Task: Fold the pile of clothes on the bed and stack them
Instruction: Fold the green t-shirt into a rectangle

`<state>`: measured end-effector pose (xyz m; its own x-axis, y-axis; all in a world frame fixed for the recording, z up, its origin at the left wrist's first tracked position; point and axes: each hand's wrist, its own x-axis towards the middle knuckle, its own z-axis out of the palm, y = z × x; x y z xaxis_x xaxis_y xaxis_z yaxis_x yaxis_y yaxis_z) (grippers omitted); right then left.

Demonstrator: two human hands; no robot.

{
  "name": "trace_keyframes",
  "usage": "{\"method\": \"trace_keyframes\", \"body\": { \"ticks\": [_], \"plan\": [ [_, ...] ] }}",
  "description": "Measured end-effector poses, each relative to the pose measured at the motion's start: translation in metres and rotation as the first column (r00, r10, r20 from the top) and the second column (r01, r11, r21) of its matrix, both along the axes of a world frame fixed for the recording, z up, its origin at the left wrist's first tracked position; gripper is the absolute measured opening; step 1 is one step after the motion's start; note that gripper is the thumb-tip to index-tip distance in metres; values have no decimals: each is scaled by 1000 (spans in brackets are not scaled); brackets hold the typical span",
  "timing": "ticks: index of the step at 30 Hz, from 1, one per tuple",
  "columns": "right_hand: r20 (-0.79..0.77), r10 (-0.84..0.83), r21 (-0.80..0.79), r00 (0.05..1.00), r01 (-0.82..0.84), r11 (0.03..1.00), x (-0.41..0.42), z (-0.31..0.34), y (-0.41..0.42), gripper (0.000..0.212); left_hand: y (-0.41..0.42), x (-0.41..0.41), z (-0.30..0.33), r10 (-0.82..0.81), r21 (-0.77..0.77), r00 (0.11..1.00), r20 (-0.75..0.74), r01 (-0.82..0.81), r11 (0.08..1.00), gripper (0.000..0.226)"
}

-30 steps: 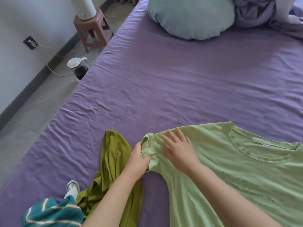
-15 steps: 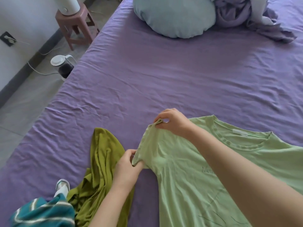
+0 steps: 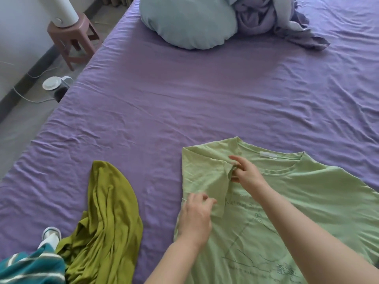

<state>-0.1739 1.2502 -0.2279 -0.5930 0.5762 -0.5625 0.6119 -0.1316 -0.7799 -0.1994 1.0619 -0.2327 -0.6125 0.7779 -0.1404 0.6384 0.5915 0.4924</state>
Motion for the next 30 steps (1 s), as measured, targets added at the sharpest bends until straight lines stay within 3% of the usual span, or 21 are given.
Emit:
{"method": "trace_keyframes", "body": {
  "ticks": [3,6,10,14,18,23,30],
  "plan": [
    [32,125,215,992,-129,968,16,-7,-12,60,12,-20,-12,-135,-249,990,-47,120,961,67],
    [61,313,345,948,-314,884,42,-16,-35,76,27,-38,-23,-313,-511,950,-3,268,817,72],
    [299,443,466,845,-534,706,85,-29,-42,67,35,-42,-28,-352,-649,936,-10,262,714,91],
    [467,354,556,810,-580,595,142,-29,-14,56,52,-16,-20,-312,-625,950,-30,225,747,104],
    [648,299,474,701,-678,562,202,-25,26,56,89,38,-19,-342,-532,939,22,301,791,84],
    [698,177,463,693,-627,626,265,-21,61,55,136,102,-23,-357,-460,931,73,349,816,77],
    [701,16,507,713,-513,693,333,-22,92,48,181,171,-18,-477,-429,867,140,488,760,67]
  ]
}}
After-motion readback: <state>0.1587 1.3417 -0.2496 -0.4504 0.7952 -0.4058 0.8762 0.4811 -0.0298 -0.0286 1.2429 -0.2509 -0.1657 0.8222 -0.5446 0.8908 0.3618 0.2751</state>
